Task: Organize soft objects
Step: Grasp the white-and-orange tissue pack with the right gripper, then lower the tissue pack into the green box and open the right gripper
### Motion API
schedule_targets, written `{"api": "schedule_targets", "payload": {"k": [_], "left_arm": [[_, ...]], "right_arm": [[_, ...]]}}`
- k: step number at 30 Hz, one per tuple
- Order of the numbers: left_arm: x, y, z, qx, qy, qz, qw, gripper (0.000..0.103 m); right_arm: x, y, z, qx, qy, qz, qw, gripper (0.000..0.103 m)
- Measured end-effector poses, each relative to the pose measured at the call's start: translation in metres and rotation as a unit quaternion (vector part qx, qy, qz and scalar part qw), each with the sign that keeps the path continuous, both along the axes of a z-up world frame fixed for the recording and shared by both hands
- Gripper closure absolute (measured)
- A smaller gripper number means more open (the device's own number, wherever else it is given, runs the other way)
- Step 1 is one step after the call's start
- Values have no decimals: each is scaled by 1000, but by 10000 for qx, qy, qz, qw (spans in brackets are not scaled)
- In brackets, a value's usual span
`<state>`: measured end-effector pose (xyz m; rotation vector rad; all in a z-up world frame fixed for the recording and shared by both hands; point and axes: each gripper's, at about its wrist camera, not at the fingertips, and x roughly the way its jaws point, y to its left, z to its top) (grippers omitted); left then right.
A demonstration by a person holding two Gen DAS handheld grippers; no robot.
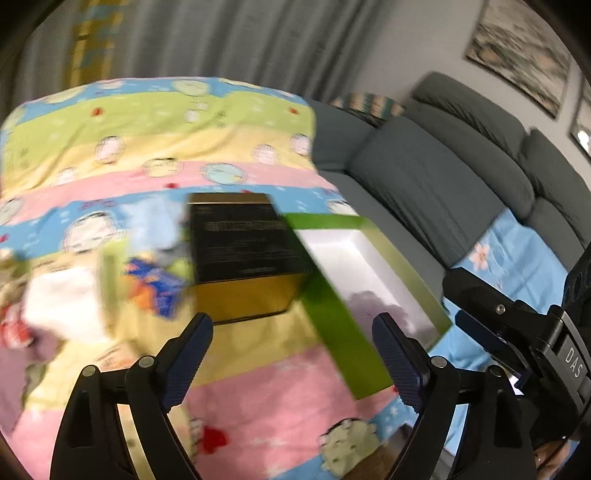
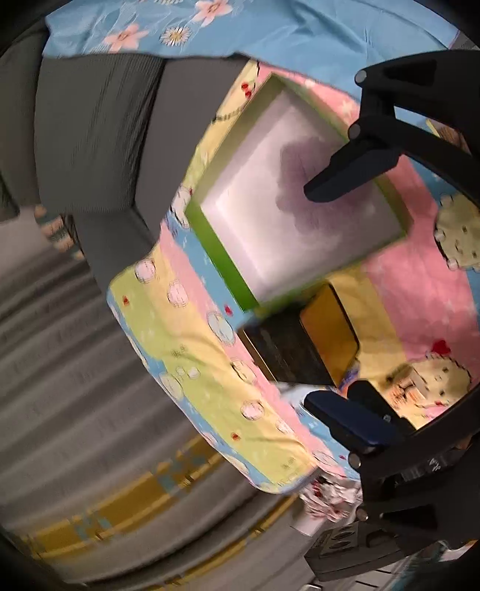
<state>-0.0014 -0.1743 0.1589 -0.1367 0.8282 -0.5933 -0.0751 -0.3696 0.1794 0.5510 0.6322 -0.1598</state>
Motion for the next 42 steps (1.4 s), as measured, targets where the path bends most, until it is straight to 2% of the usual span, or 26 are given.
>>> {"api": "schedule_targets", "payload": {"k": [6, 11, 16, 18, 21, 23, 27, 32, 34, 36, 38, 42], "left_arm": [[-3, 66, -12, 114, 145, 823, 9964, 15], [-2, 122, -47, -198, 686, 1372, 9880, 15], [-2, 151, -95, -578, 1437, 1626, 9745, 15], [-3, 154, -108, -652, 1571, 1636, 9717, 15], [-3, 153, -117, -705, 1582, 1568, 9723, 15], [-3, 146, -118, -724, 1516, 1487, 9745, 23], [3, 134, -121, -730, 1467, 1296, 9779, 44], [10, 123, -127, -715, 1477, 1118, 9801, 49], [13, 120, -131, -678, 1519, 1107, 9798, 72], [17, 119, -135, -745, 1621, 1056, 9783, 73], [16, 118, -137, -797, 1642, 975, 9784, 75], [13, 111, -133, -539, 1431, 914, 9840, 75]], "right_arm": [[19, 54, -10, 104, 194, 827, 9963, 1], [36, 99, -36, 103, 567, 1487, 9872, 1], [56, 136, -66, 176, 995, 2058, 9734, 6], [67, 148, -77, 146, 1148, 2189, 9689, 11], [82, 157, -89, 174, 1318, 2298, 9641, 17], [92, 162, -100, 217, 1473, 2354, 9604, 28], [104, 165, -116, 187, 1724, 2335, 9568, 31], [112, 163, -127, 237, 1864, 2373, 9531, 31], [114, 162, -131, 305, 1869, 2457, 9507, 30], [116, 161, -136, 486, 1875, 2546, 9475, 32], [117, 162, -143, 589, 1926, 2613, 9440, 40], [116, 160, -148, 649, 1934, 2588, 9441, 48]]}}
